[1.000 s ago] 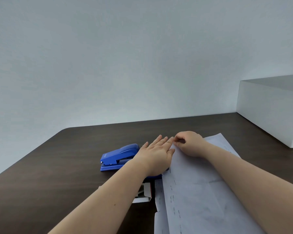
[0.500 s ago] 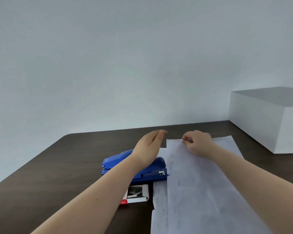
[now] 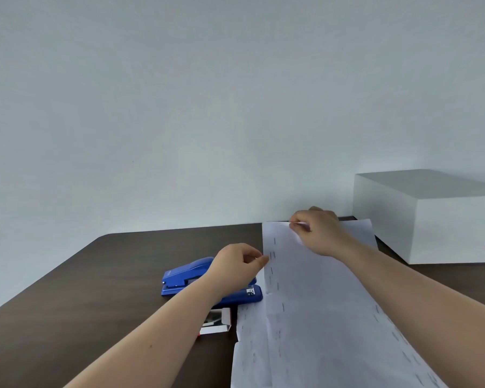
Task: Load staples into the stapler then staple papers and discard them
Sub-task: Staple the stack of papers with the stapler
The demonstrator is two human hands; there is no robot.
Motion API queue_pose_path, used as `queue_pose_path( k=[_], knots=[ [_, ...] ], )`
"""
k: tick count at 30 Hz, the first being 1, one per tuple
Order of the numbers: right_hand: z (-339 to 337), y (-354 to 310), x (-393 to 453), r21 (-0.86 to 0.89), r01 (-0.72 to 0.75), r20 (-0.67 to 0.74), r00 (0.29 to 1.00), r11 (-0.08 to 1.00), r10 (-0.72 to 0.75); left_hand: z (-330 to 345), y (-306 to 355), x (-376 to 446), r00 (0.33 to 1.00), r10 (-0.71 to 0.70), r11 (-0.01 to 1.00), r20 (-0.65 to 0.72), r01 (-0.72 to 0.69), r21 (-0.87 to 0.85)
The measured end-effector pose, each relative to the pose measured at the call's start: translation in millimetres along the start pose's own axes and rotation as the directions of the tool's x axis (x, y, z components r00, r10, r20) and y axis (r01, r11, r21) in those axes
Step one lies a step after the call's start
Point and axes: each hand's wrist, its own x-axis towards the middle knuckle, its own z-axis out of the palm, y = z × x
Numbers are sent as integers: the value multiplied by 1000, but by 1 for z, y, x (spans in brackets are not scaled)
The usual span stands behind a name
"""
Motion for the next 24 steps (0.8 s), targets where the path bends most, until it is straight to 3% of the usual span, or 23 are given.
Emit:
queue_pose_path(
  k=[5, 9, 11, 12, 14, 16, 20, 24],
  knots=[
    [-10, -19, -7, -16, 58, 17, 998, 998, -58, 3, 7, -10, 999, -48, 996, -22, 46, -76],
    [-16, -28, -19, -170, 96, -150, 981, 981, -122, -10, 18, -21, 980, -130, 943, -150, 75, -326],
    [-21, -43, -28, -54, 15, -196, 980, 998, -25, -20, 25, -24, 957, -179, 894, -230, 60, -445],
    [-25, -55, -34, 101, -42, -120, 991, 994, 54, -26, 29, -25, 940, -204, 874, -274, 49, -483],
    [-30, -82, -45, 400, -233, 226, 962, 886, 150, -35, 38, -30, 905, -236, 847, -353, 13, -532],
    [-34, -104, -55, 496, -358, 456, 883, 791, 114, -42, 50, -35, 879, -246, 826, -409, -31, -563],
    [-50, -116, -63, 641, -383, 529, 848, 665, -21, -52, 64, -49, 882, -190, 830, -432, -91, -551],
    [-54, -110, -64, 612, -351, 436, 898, 709, 68, -51, 70, -63, 902, -49, 830, -430, -202, -519]
  ],
)
